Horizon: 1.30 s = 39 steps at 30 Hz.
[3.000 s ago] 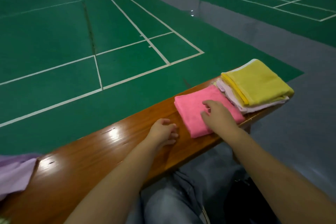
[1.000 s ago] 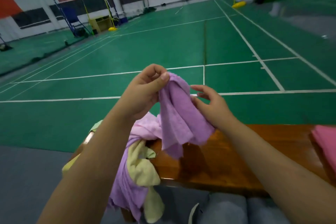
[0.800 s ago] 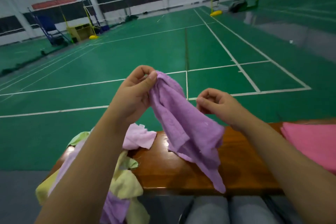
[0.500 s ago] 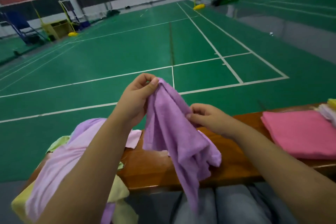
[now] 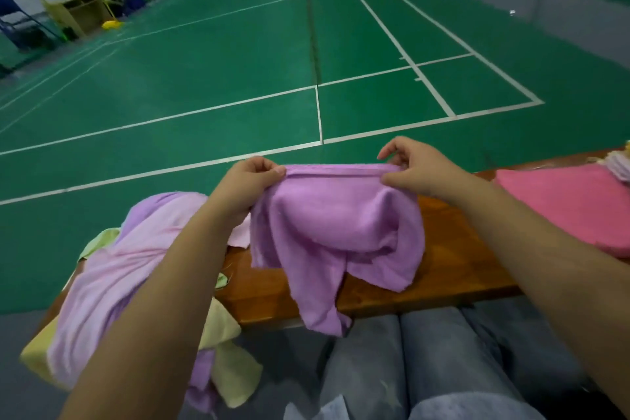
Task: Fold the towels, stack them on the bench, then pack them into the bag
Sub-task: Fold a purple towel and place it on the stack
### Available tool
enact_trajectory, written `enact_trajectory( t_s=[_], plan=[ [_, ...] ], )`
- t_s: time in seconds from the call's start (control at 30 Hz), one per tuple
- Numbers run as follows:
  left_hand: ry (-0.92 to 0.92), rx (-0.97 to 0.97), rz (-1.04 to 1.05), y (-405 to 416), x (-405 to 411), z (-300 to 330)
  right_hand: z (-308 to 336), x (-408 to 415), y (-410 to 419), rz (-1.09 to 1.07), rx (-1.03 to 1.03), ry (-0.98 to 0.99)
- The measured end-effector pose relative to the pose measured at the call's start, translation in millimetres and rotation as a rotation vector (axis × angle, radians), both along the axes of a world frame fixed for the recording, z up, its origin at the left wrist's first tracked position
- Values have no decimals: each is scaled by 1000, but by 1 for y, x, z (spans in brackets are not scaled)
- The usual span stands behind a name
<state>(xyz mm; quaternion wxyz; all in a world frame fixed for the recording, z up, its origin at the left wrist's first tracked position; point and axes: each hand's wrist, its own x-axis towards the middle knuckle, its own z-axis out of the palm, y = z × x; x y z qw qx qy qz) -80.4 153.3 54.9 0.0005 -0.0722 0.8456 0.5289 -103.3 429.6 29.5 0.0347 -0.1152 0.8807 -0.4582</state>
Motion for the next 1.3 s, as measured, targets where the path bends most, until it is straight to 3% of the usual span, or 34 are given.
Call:
enact_trajectory(
  t_s=[0.07,0.13,0.33,0.43,0.6,0.77,0.83,0.9,1.0,1.1,1.2,1.3],
  plan=[
    [-42,-239,55,-1,-12,-33,-36,-7,-1,-82,224,-45],
    [-130,-414,70,-5,-14,-62,-64,-4,5,-152,315,-131],
    [-339,-558,92,-23,23,-131,-106,29,18,-251,343,-373],
    [-293,-636,95,-26,35,-150,-114,43,12,-198,224,-403],
    [-133,-458,147,-20,43,-136,-95,45,4,-353,-98,-311],
    [-41,-26,352,-25,33,-82,-34,39,5,-477,-52,137],
    [33,43,403,-21,32,-56,-14,40,-6,-521,-40,340],
    [95,77,439,-15,33,-39,-10,44,-21,-519,36,424],
    [47,57,476,-7,34,-28,-33,47,-39,-359,238,235],
    [-179,-105,330,1,40,-36,-67,50,-36,-140,335,-17],
    [-201,-96,206,4,52,-59,-77,49,-9,-161,274,-38],
    [-125,-133,213,16,64,-80,-81,45,18,-147,349,-25]
  ],
)
